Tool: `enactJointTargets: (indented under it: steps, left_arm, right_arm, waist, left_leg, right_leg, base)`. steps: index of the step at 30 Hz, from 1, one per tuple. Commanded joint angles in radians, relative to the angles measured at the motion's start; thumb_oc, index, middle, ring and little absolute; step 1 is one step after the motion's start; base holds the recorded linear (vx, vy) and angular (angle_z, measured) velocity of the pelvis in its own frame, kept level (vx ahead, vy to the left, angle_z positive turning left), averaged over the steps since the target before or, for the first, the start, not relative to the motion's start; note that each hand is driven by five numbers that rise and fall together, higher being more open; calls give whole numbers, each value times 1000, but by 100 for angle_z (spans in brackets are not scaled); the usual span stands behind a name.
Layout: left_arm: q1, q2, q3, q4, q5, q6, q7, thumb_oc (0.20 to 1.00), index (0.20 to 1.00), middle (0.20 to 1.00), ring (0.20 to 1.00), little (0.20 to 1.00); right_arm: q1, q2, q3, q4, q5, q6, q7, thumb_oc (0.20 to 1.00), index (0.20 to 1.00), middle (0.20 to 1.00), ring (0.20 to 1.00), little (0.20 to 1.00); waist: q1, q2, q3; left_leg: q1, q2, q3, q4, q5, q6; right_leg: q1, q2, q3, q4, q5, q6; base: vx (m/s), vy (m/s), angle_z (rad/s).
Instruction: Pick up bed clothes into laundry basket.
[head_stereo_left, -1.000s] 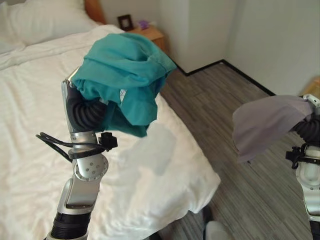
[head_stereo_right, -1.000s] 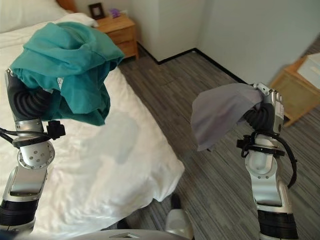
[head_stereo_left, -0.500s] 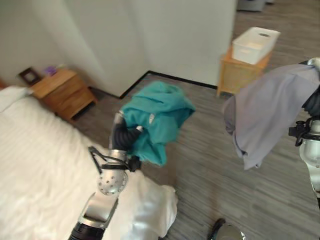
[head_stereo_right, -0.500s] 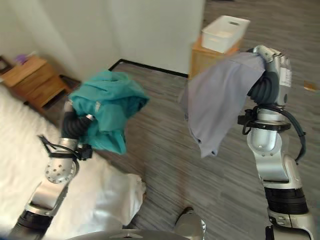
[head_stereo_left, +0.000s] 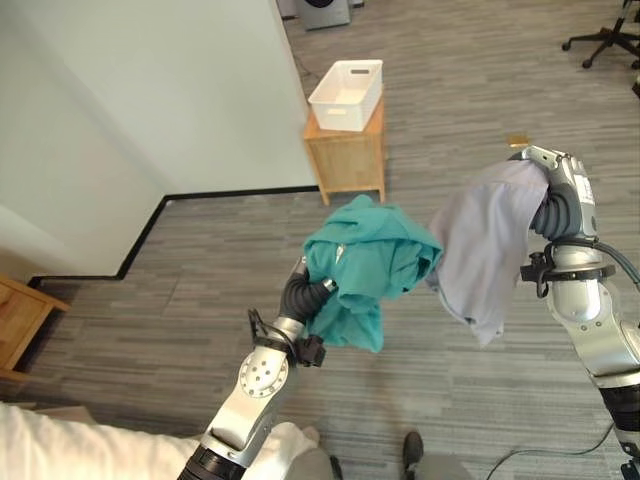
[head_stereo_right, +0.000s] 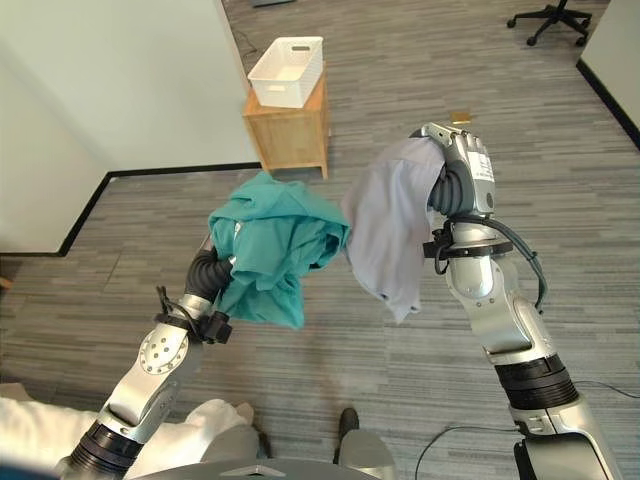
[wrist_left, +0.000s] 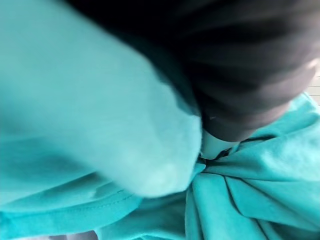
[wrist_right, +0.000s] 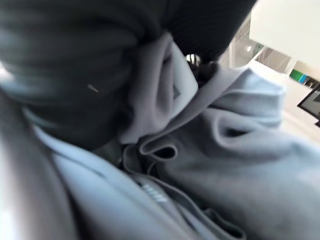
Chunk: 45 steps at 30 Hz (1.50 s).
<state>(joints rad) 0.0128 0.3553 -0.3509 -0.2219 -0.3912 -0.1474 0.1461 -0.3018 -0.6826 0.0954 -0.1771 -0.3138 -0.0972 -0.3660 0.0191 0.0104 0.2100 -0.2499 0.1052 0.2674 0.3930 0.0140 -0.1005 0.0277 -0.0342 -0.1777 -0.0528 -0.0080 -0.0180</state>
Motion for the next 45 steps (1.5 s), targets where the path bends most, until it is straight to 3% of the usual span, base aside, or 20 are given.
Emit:
enactJointTargets:
  steps: [1, 3, 5, 8, 9, 11, 13, 15, 16, 17, 19, 21, 24, 26, 30, 31, 34, 35, 37, 45]
  left_arm:
    - [-16, 16, 25, -112, -58, -51, 0, 200, 200, 200, 200, 200]
    - [-33, 25, 17, -117, -54, -51, 16, 200, 200, 200, 200, 200]
    - [-34, 29, 10, -112, -62, -41, 21, 200, 200, 200, 200, 200]
    - [-45, 53, -1, -107, -59, -31, 42, 200, 200, 200, 200, 200]
    - [-65, 84, 5, -118, -7, -17, 55, 200, 200, 200, 200, 200]
    - [-84, 108, 12, -119, 82, -18, 72, 200, 200, 200, 200, 200]
    - [-103, 111, 10, -115, 101, -21, 82, 200, 200, 200, 200, 200]
    - [-189, 96, -19, -77, 155, -26, 99, 200, 200, 200, 200, 200]
    - [-193, 95, -21, -74, 156, -27, 100, 200, 200, 200, 200, 200]
    - [-219, 77, -32, -53, 169, -31, 90, 200, 200, 200, 200, 200]
    - [-224, 70, -25, -49, 171, -36, 91, 200, 200, 200, 200, 200]
    - [-219, 69, 11, -44, 166, -39, 98, 200, 200, 200, 200, 200]
    - [-193, 74, 42, -48, 161, -39, 93, 200, 200, 200, 200, 200]
    - [-145, 41, 56, -47, 150, -35, 89, 200, 200, 200, 200, 200]
    - [-108, 28, 63, -46, 130, -33, 95, 200, 200, 200, 200, 200]
    - [-83, 28, 65, -46, 110, -31, 90, 200, 200, 200, 200, 200]
    - [-63, 21, 71, -42, 105, -28, 84, 200, 200, 200, 200, 200]
    - [-38, 16, 72, -34, 101, -33, 84, 200, 200, 200, 200, 200]
    - [-12, 10, 64, -27, 87, -40, 84, 200, 200, 200, 200, 200]
    - [19, 24, 37, -9, 68, -34, 75, 200, 200, 200, 200, 200]
  right_arm:
    - [-63, -34, -39, -94, 13, -39, -15, 200, 200, 200, 200, 200]
    - [-84, -39, -36, -85, -1, -29, -29, 200, 200, 200, 200, 200]
    - [-77, -24, -31, -79, -8, -24, -21, 200, 200, 200, 200, 200]
    - [-27, 5, -45, -76, -42, -13, -31, 200, 200, 200, 200, 200]
    - [-16, 5, -59, -87, -65, -4, -32, 200, 200, 200, 200, 200]
    - [-22, 0, -65, -87, -81, -6, -31, 200, 200, 200, 200, 200]
    - [-27, -8, -66, -83, -84, -6, -38, 200, 200, 200, 200, 200]
    - [-15, -37, -94, -79, -81, -3, -50, 200, 200, 200, 200, 200]
    - [-15, -39, -96, -79, -81, -3, -50, 200, 200, 200, 200, 200]
    - [33, -56, -133, -84, -80, 2, -54, 200, 200, 200, 200, 200]
    - [46, -62, -151, -85, -84, 4, -56, 200, 200, 200, 200, 200]
    - [53, -51, -160, -68, -102, 20, -60, 200, 200, 200, 200, 200]
    - [61, -57, -160, -64, -113, 27, -46, 200, 200, 200, 200, 200]
    - [79, -54, -165, -83, -113, 18, -36, 200, 200, 200, 200, 200]
    - [19, -115, -169, -105, -96, 5, -53, 200, 200, 200, 200, 200]
    - [-9, -147, -166, -110, -78, 0, -54, 200, 200, 200, 200, 200]
    - [-20, -167, -157, -102, -65, -4, -48, 200, 200, 200, 200, 200]
    - [-33, -184, -143, -92, -68, -7, -43, 200, 200, 200, 200, 200]
    - [-70, -199, -119, -67, -72, -2, -38, 200, 200, 200, 200, 200]
    - [-183, -255, -21, 101, -82, 53, -33, 200, 200, 200, 200, 200]
  waist:
    - [55, 15, -10]
    - [92, 22, -26]
    - [102, 23, -56]
    - [109, -24, -71]
    - [72, -40, -64]
    - [33, -17, -52]
    - [11, 3, -46]
    - [-69, 26, -20]
    - [-71, 29, -20]
    - [-128, 20, -18]
    - [-156, 15, -24]
    - [-172, 12, -31]
    - [-165, 2, -40]
    - [-154, -8, -50]
    - [-111, -71, -22]
    - [-95, -93, -21]
    - [-71, -86, -26]
    - [-33, -53, -37]
    - [-4, -29, -51]
    - [15, -40, -91]
  left_leg:
    - [-11, 7, 21, -200, 62, 10]
    - [-61, 25, 83, -387, 139, -3]
    - [-10, 11, 87, -460, 164, 31]
    - [39, -37, 83, -458, 158, 78]
    - [116, -62, 88, -465, 102, 105]
    - [189, -58, 77, -478, 59, 114]
    - [217, -48, 59, -480, 36, 114]
    - [286, -51, -14, -480, -14, 92]
    - [284, -47, -18, -480, -10, 91]
    - [341, -57, -66, -480, -60, 67]
    - [373, -60, -90, -480, -92, 57]
    - [437, -48, -101, -480, -141, 34]
    - [507, -44, -91, -480, -195, 28]
    - [517, -4, -97, -264, -158, -2]
    - [278, 31, -118, 228, -45, -36]
    - [203, 52, -80, 146, -58, -19]
    - [212, 28, -77, -38, -87, -3]
    - [206, -1, -154, -317, -24, -14]
    - [219, -5, -229, -463, 42, -22]
    - [274, -16, -193, -480, 34, -19]
  right_leg:
    - [171, -93, -51, -34, -129, 141]
    - [257, -74, -54, -34, -184, 157]
    - [283, -69, -51, -18, -195, 170]
    - [262, -94, -50, 175, -133, 223]
    - [180, -143, -53, 409, 15, 280]
    - [68, -173, -57, 579, 118, 280]
    - [2, -192, -48, 615, 100, 280]
    - [-155, -173, -13, 537, -30, 238]
    - [-153, -170, -18, 532, -26, 234]
    - [-200, -130, 36, 318, -57, 213]
    - [-227, -113, 55, 177, -8, 215]
    - [-273, -122, -14, 12, 96, 246]
    - [-264, -141, -89, -10, 107, 245]
    - [-173, -112, -81, -8, 126, 205]
    - [-31, -92, -87, -24, 64, 120]
    - [-1, -105, -89, -30, 45, 125]
    - [21, -114, -72, -34, 24, 152]
    - [41, -96, -46, -34, -1, 174]
    - [75, -78, -22, -34, -30, 175]
    - [133, -102, -16, -7, -60, 173]
  base:
    - [423, 21, -58]
    - [649, 10, -56]
    - [710, 47, -14]
    - [521, 26, -11]
    - [436, 71, -30]
    - [466, 65, -29]
    - [470, 29, 71]
    - [675, -64, 89]
    - [632, -240, 108]
    - [399, -184, 134]
    - [598, -239, 118]
    - [669, -260, 179]
    - [448, -180, 78]
    - [545, -301, -34]
    - [334, -289, -37]
    - [421, -76, -13]
    - [327, 105, -5]
    - [360, 183, -49]
    - [368, 149, -77]
    - [198, 60, -36]
